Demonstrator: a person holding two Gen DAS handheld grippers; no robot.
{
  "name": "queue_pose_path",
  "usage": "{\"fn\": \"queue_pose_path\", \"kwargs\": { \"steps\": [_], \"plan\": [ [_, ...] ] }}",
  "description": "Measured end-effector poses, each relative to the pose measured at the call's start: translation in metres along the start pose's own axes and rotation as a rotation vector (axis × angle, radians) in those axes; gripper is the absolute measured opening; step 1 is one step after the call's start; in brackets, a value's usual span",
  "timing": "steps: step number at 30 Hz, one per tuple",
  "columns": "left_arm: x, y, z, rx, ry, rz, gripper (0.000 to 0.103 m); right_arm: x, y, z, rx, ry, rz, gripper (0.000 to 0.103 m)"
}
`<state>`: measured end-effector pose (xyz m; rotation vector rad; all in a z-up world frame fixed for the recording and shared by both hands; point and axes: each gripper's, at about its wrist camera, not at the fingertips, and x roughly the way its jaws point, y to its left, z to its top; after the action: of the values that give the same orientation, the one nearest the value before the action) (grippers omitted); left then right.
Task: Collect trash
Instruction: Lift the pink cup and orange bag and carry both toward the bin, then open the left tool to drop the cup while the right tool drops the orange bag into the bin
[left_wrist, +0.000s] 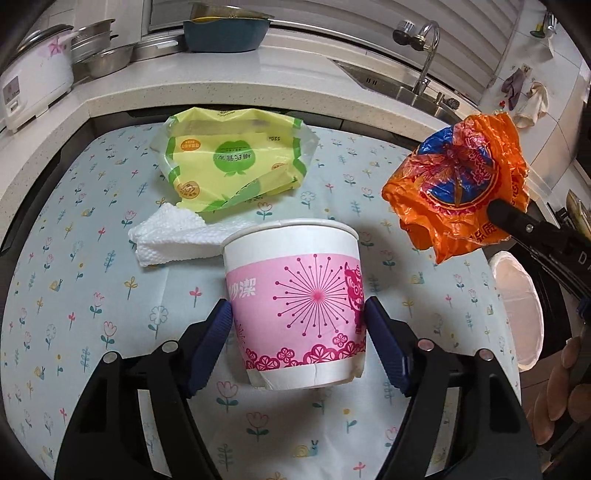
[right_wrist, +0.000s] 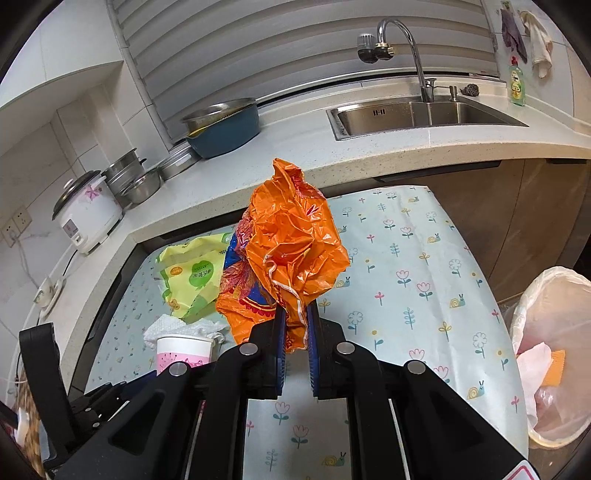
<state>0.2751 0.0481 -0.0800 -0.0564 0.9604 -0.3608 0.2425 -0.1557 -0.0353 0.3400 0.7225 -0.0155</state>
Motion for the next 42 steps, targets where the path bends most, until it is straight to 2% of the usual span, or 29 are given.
{"fn": "queue_pose_path", "kwargs": {
  "steps": [5, 16, 28, 42],
  "plan": [
    [-0.014, -0.031, 0.002, 0.053, -0.042, -0.048, 0.07, -0.025, -0.021, -0.001, 0.02, -0.029, -0.015, 0.01],
    [-0.033, -0.127, 0.0, 0.175, -0.07, -0.118, 0.07, -0.085, -0.095, -0.006, 0.106, -0.1, -0.08, 0.01],
    [-0.031, -0.239, -0.016, 0.32, -0.045, -0.21, 0.07, -0.142, -0.187, -0.021, 0.213, -0.152, -0.183, 0.01],
    [-0.006, -0.328, -0.038, 0.431, 0.027, -0.296, 0.071, -0.178, -0.266, -0.041, 0.321, -0.18, -0.291, 0.01]
  ]
}}
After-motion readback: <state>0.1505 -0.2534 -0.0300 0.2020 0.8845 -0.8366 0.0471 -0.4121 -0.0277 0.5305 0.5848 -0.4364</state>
